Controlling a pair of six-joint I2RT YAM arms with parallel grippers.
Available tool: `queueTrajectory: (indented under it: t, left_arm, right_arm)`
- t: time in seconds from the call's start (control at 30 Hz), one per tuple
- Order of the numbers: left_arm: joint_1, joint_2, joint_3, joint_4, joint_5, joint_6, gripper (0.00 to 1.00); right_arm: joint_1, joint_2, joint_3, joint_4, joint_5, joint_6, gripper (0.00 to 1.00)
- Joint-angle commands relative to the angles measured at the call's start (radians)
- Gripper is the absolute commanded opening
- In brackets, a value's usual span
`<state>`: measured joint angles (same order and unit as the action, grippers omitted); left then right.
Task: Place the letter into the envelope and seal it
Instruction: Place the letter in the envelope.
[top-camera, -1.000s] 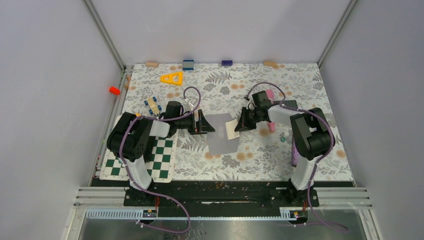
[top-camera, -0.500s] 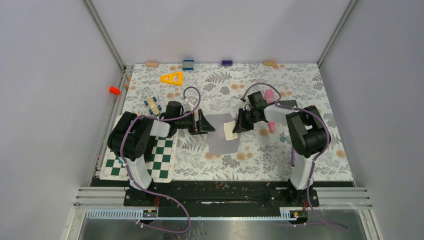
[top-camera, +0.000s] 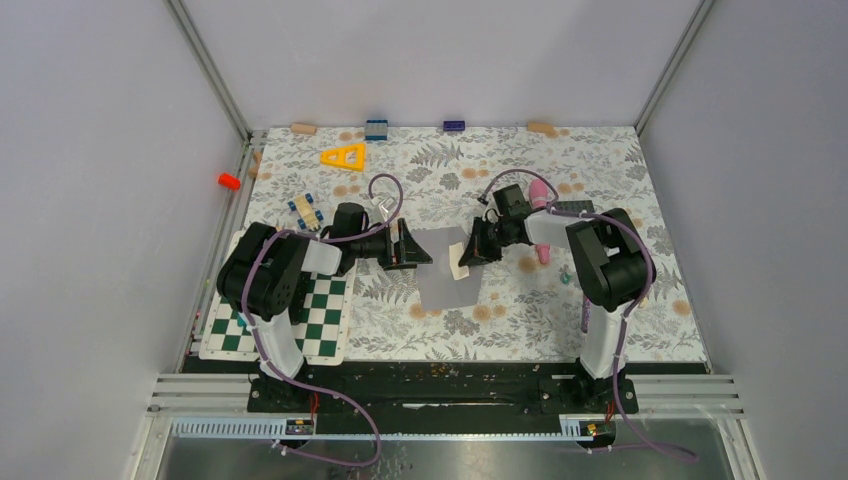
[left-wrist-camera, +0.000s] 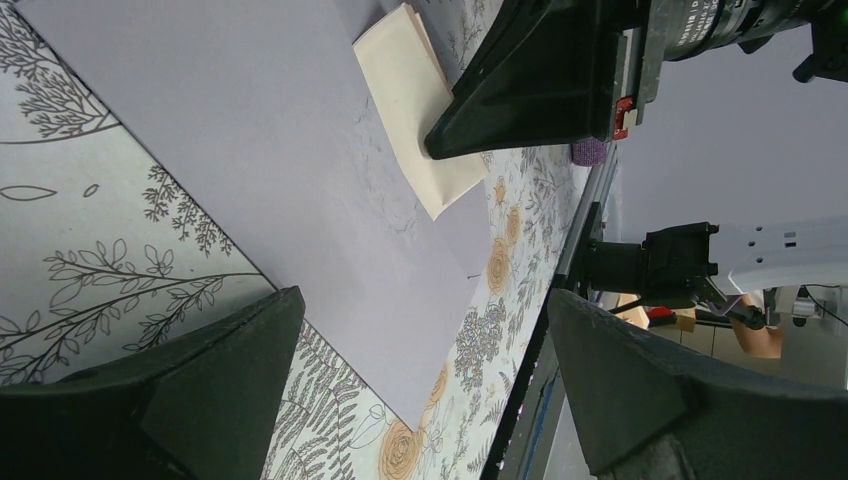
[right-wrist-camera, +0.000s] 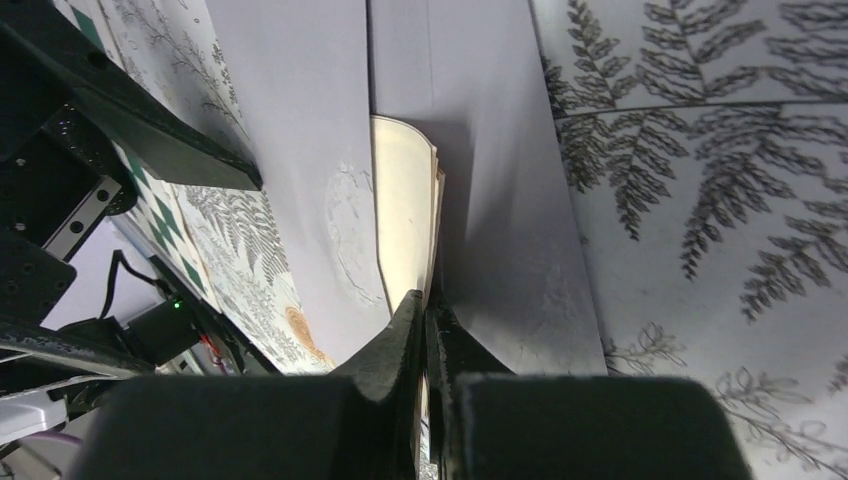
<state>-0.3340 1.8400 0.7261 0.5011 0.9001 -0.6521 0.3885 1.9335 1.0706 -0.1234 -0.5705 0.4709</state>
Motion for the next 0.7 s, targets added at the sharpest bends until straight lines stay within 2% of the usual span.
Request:
queueTrajectory:
  t: [0.0,0.2,0.67]
  left_arm:
    - [-0.011,0.033,-0.011,-0.015,-0.002,0.009,0.99]
    - [-0.011,0.027,-0.011,-0.025,-0.002,0.018,0.99]
    - [0.081,-0.075,0.0,-0.069,0.08,0.107,0.99]
  right_arm:
    - [0.015,0.04,0.012,0.059,-0.076,0.051,0.0]
    - [0.017,0.054,-0.003,0.131,-0.16,0.102,0.0]
    - [-0.049,0.07,-0.119,0.483,-0.344,0.33,0.0]
